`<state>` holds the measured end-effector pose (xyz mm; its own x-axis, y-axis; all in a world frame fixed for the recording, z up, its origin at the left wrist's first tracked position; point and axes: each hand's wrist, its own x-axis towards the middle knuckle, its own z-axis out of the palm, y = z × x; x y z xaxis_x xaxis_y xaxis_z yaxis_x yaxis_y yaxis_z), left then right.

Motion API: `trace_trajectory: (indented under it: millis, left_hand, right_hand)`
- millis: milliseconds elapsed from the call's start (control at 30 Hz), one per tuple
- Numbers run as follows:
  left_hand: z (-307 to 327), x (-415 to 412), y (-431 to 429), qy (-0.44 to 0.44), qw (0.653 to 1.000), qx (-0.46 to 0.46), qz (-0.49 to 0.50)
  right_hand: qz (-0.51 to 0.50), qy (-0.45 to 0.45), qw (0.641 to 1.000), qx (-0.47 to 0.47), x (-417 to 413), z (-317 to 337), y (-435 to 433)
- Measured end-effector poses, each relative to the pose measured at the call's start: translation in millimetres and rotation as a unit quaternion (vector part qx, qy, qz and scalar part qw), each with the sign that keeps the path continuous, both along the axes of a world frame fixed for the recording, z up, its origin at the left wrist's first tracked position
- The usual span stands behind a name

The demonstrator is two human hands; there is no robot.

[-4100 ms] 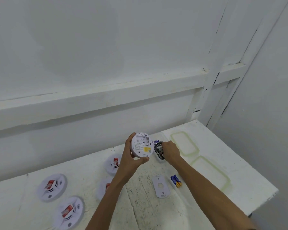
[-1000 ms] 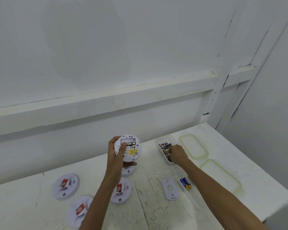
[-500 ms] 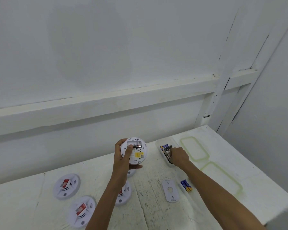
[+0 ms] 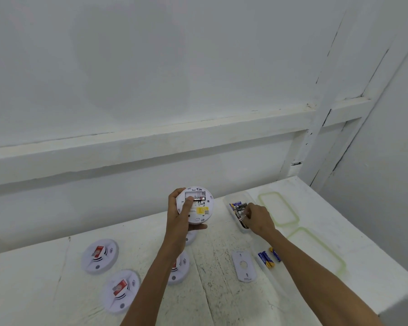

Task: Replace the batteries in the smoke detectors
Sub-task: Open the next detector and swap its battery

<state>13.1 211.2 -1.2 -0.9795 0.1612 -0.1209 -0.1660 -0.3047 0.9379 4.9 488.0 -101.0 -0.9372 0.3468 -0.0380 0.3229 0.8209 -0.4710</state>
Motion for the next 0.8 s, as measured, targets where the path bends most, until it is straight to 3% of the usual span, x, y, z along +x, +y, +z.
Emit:
trace_trajectory:
  millis: [167,333,500,600,667,800]
  left_hand:
    - [1,-1,-1,0.008,1.0,0.011,-0.002]
    - [2,-1,1,0.02,1.0,0.02,-0.013]
    - [-2,0,8,0.047,0.999,-0.003,-0.018]
    - [-5,-2,16,0.03,0.999,-0.026,0.014]
    - [-7,-2,21,0.023,0.999,-0.026,0.022]
    - [-11,-3,30,0.015,0.999,-0.024,0.027]
  right_hand:
    - [-0.014,0.078,0.996,-0.038,6,10,1]
    - [-0.07,0.166,0.974,-0.138,10,32,-8]
    - [-0.125,0.237,0.903,-0.336,12,69,-29]
    - [-0.128,0.248,0.814,-0.51,12,97,-44]
    - [-0.107,0.251,0.769,-0.577,15,118,-56]
    - [-0.023,0.283,0.788,-0.547,25,144,-80]
